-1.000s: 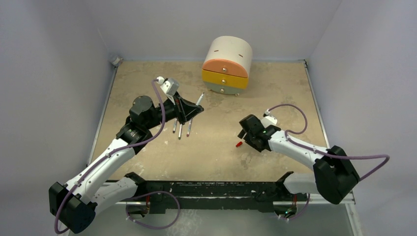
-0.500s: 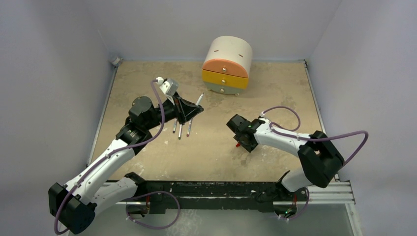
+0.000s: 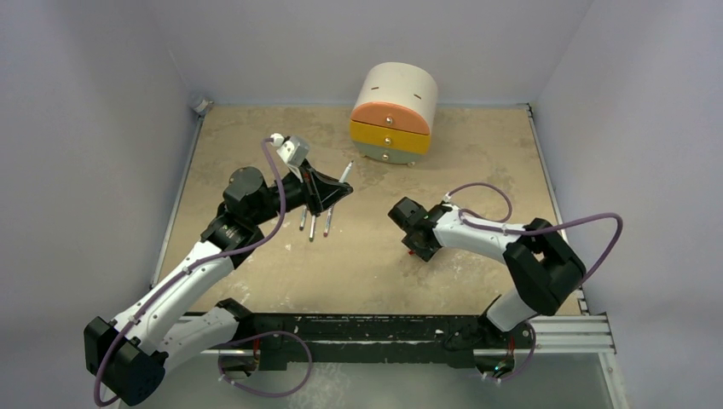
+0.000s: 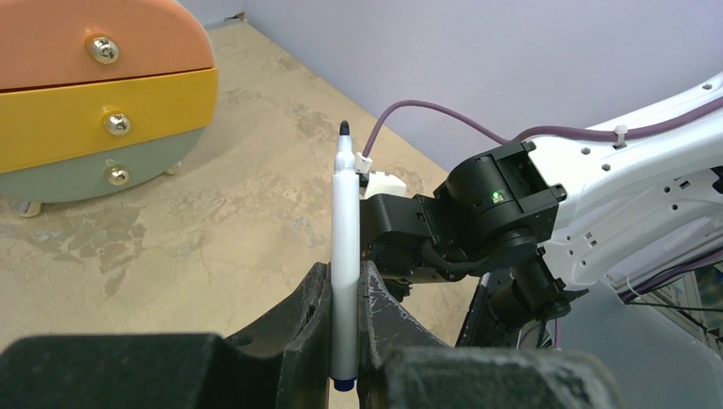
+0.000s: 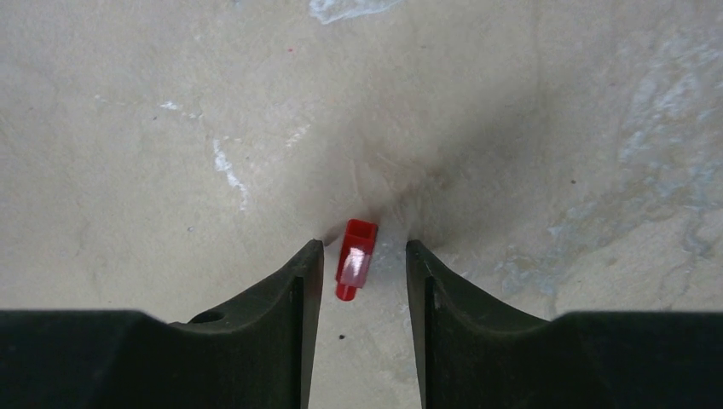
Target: Insert the pens into the pen caps
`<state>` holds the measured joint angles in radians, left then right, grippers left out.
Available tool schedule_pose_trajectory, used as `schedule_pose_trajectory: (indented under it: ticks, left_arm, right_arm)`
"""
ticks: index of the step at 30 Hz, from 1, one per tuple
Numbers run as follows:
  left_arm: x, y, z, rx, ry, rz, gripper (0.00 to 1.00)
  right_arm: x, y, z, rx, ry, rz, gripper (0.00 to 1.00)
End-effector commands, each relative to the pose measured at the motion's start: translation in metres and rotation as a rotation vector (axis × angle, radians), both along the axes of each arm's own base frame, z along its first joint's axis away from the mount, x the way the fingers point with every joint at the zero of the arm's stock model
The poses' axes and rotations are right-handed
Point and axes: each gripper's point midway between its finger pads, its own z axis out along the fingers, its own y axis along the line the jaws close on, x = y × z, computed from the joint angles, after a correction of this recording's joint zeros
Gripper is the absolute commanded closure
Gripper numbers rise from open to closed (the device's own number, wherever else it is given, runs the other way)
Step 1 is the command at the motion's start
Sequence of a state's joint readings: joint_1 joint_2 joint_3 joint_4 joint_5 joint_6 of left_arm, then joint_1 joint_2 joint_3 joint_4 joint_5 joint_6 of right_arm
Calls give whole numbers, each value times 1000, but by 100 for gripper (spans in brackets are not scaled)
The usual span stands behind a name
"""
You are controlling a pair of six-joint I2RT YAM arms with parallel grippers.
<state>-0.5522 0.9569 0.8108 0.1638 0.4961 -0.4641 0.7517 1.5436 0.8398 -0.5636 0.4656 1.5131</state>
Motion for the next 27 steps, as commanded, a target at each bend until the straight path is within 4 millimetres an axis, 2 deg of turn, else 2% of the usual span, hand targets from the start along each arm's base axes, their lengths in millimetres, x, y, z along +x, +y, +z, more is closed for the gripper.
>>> schedule_pose_trajectory:
  ticks: [1, 5, 10, 13, 15, 18, 22, 27]
  left_arm:
    - [-3, 1, 14, -35, -38, -1, 100]
    - [-3, 1, 13, -34, -37, 0, 100]
    - [-4, 2, 13, -30, -37, 3, 100]
    - [-3, 2, 12, -29, -35, 5, 100]
    - [-3, 1, 12, -29, -35, 4, 100]
    - [-3, 2, 13, -31, -36, 4, 100]
    - [-3, 0, 15, -56, -22, 2, 100]
    - [-7, -5, 21, -160, 16, -30, 100]
  right_arm:
    - [7, 7, 5, -3, 4, 17, 59]
    - [5, 10, 0, -3, 23, 41, 66]
    - [6, 12, -1, -4, 30, 67, 85]
    - [11, 17, 6, 11, -6, 120, 98]
    - [16, 18, 17, 17, -48, 146, 100]
    - [29, 22, 47, 44, -153, 190, 100]
    - [41, 39, 105, 146, -340, 327, 100]
    - [55, 62, 216, 273, -743, 533, 100]
